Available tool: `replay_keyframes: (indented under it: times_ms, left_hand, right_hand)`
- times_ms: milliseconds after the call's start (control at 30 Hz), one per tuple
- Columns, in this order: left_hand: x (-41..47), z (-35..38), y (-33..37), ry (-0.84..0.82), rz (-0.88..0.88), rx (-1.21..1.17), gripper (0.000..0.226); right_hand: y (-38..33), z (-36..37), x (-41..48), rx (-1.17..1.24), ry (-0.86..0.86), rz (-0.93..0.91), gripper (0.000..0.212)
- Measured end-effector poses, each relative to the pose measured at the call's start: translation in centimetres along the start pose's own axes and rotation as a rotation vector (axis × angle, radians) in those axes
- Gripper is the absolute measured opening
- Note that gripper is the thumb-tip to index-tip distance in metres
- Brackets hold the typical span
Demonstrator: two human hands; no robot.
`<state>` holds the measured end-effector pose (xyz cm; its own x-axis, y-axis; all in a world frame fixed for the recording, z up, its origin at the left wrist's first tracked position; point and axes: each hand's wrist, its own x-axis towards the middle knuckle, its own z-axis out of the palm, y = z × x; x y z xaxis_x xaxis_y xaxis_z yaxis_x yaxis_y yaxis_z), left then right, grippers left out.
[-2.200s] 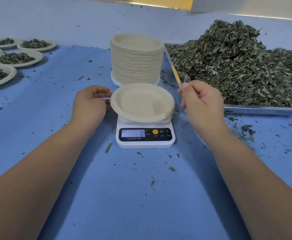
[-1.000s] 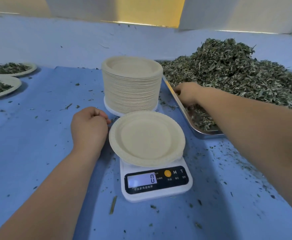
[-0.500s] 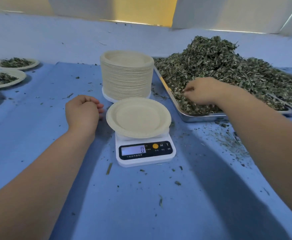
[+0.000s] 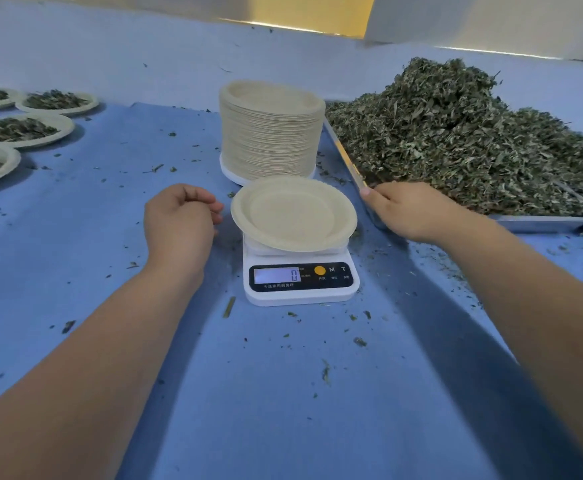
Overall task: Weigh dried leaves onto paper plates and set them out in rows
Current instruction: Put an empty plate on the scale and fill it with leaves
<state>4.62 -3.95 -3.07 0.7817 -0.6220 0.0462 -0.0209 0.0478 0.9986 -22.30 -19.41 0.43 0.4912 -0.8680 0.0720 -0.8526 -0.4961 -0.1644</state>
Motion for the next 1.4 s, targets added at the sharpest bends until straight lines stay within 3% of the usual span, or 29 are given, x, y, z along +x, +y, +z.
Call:
replay_keyframes:
  times_ms: [100,233,567,867,967,1200,1400]
  left_hand:
    - [0.0,0.0,0.1,0.006,-0.002,0.007,0.034]
    - [-0.2,0.1,-0.1,-0.007,0.008,0.039,0.033]
    - [-0.1,0.0,-0.3,-0.045,0.015,0.057,0.033]
    - [-0.1,0.0,-0.2,-0.041,0.017,0.063,0.032]
    - [-0.1,0.1,-0.3,-0.050,0.016,0.062,0.033]
    - [-0.1,0.1,-0.4,-0.066,0.014,0.076,0.033]
    - [-0.1,0.1,-0.4,-0.073,0.018,0.062,0.033]
  right_hand:
    - [0.3,0.8,-0.6,0.030,0.155,-0.016,0.053]
    - [0.5,0.2,1.0,0.153,0.181,0.050,0.045]
    - [0.4,-0.2,1.4,0.267,0.460,0.107,0.044]
    - [0.0,0.0,1.2,0.216,0.371,0.134,0.044]
    - [-0.4,-0.6,1.2,0.239,0.436,0.130,0.043]
    - [-4.2,-3.0,1.2,0.333,0.564,-0.003,0.039]
    - [-10.2,-3.3,-0.2,0.395,0.530,-0.257,0.033]
